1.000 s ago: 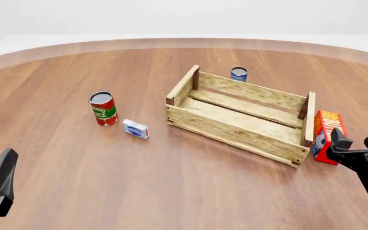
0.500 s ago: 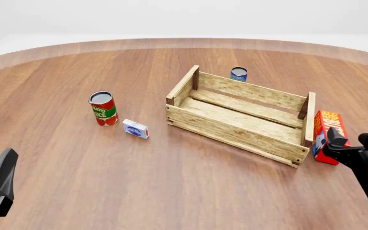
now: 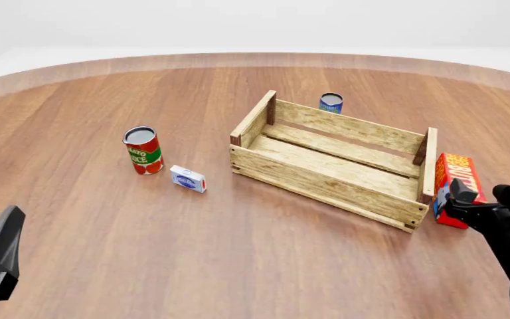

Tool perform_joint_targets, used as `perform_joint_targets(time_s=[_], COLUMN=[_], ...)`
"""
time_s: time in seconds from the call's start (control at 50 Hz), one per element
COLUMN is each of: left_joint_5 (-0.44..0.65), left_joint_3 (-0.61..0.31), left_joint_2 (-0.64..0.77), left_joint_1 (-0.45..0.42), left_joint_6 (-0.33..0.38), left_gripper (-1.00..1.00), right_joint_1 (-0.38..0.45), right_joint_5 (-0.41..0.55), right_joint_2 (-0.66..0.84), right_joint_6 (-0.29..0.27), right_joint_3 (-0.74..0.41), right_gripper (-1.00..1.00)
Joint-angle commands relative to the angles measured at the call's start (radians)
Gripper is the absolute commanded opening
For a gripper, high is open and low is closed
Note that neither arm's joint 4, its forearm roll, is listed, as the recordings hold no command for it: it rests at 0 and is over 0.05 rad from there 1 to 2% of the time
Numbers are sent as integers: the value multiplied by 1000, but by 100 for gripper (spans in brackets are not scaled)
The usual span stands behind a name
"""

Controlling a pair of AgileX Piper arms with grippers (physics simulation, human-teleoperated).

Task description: Pick up the butter and put it in the tray.

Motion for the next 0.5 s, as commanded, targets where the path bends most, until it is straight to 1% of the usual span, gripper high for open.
perform_joint_targets(time_s=[0.02, 0.5], left_joint_5=[0, 0], left_joint_3=[0, 0], left_joint_2=[0, 0], left_joint_1=[0, 0], left_joint_6=[0, 0], left_gripper=[100, 100], right_joint_1=[-7, -8], right_joint_5=[0, 0], right_joint_2=[13, 68], right_joint_6=[13, 17], right_joint_3=[-3, -26], right_gripper=[100, 100])
